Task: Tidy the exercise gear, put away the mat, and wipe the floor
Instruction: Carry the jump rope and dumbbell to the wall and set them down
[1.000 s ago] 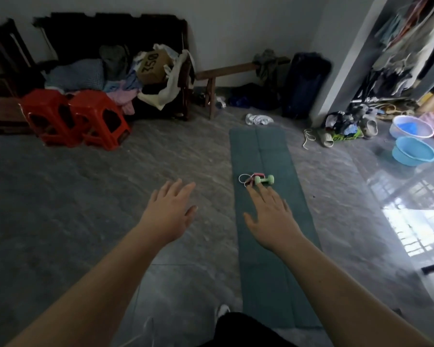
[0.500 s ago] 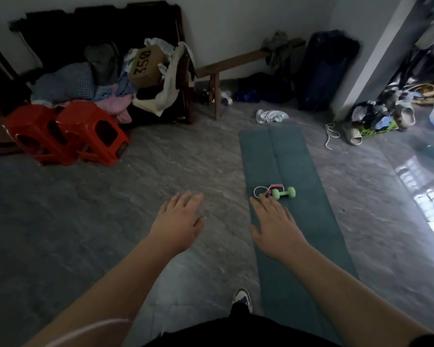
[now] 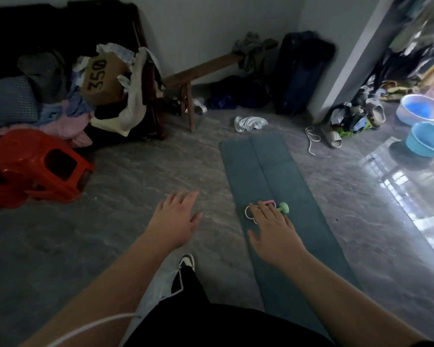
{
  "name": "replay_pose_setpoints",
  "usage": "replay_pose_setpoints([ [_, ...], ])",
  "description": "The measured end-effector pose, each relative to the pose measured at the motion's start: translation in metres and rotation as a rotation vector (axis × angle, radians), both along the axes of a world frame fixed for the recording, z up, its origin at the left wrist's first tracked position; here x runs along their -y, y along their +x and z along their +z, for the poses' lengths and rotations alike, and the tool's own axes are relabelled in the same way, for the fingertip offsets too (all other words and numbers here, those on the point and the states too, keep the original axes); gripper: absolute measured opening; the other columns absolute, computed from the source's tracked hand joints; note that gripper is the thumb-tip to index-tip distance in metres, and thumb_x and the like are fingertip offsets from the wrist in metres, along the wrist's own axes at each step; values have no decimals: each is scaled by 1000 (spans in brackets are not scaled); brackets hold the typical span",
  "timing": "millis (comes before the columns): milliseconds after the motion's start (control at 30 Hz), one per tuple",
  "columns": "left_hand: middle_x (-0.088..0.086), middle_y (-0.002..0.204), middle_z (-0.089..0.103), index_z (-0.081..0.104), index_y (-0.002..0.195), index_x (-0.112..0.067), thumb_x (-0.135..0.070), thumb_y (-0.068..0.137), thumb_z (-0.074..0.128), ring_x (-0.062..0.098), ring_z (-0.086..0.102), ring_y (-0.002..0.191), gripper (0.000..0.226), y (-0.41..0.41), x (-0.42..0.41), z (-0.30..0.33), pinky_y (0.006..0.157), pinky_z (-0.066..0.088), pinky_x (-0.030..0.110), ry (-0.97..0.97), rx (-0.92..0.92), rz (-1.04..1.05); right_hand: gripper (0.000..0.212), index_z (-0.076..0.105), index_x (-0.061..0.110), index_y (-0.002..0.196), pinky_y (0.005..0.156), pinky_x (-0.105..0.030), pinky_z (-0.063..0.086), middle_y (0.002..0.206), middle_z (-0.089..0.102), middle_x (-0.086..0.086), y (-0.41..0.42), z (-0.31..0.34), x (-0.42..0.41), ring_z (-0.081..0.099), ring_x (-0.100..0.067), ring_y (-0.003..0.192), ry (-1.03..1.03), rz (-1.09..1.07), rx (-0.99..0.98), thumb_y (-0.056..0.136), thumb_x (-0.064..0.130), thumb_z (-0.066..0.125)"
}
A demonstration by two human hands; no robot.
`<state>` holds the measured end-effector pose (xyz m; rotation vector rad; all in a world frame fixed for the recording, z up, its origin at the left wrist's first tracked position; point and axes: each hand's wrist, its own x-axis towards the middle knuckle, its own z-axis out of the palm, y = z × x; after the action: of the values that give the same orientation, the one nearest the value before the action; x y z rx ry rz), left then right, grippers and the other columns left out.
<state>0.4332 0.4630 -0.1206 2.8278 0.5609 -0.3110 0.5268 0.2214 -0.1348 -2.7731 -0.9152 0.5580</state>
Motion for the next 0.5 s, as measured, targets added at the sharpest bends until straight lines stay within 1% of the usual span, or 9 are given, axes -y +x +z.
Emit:
replay_pose_setpoints([
  [67, 7, 162, 25, 17, 156, -28, -50, 99, 39, 29, 21, 149, 64, 34, -38, -3, 119, 23, 47, -17, -21, -54, 71, 11, 24, 156, 122, -45, 15, 164, 12, 0, 22, -4, -30, 6, -22, 152, -17, -86, -36, 96, 45, 41],
  [200, 5, 163, 23, 18, 155, -28, -50, 99, 40, 28, 23, 148, 64, 102, -99, -4, 118, 24, 50, -36, -65, -183, 74, 10, 25, 156, 122, -46, 16, 165, 11, 0, 57, 2, -81, 4, -21, 152, 3, -254, -79, 93, 46, 42],
  [300, 6, 162, 24, 18, 156, -29, -50, 99, 39, 28, 24, 147, 65, 156, -126, -8, 118, 24, 48, -4, -100, -349, 80, 12, 27, 156, 122, -47, 15, 165, 10, 3, 72, 5, -103, 4, -20, 152, 43, -388, -100, 85, 58, 32],
  [333, 6, 163, 24, 17, 156, -29, -50, 99, 40, 29, 24, 148, 65, 174, -130, -10, 119, 24, 48, 0, -119, -398, 79, 12, 29, 156, 122, -47, 14, 165, 11, 4, 75, 6, -106, 5, -20, 152, 45, -437, -107, 86, 57, 33],
  [400, 6, 164, 21, 15, 156, -29, -49, 99, 41, 29, 21, 149, 66, 205, -127, -13, 119, 23, 48, -19, -138, -479, 72, 12, 31, 156, 122, -45, 13, 165, 12, 3, 79, 5, -104, 6, -20, 152, 37, -519, -101, 92, 46, 42],
  [500, 7, 164, 19, 16, 157, -27, -48, 97, 39, 28, 17, 150, 67, 254, -109, -23, 121, 20, 46, -55, -142, -600, 72, 10, 31, 156, 123, -43, 14, 165, 11, 4, 91, 2, -91, 6, -20, 152, 22, -637, -117, 94, 39, 46],
])
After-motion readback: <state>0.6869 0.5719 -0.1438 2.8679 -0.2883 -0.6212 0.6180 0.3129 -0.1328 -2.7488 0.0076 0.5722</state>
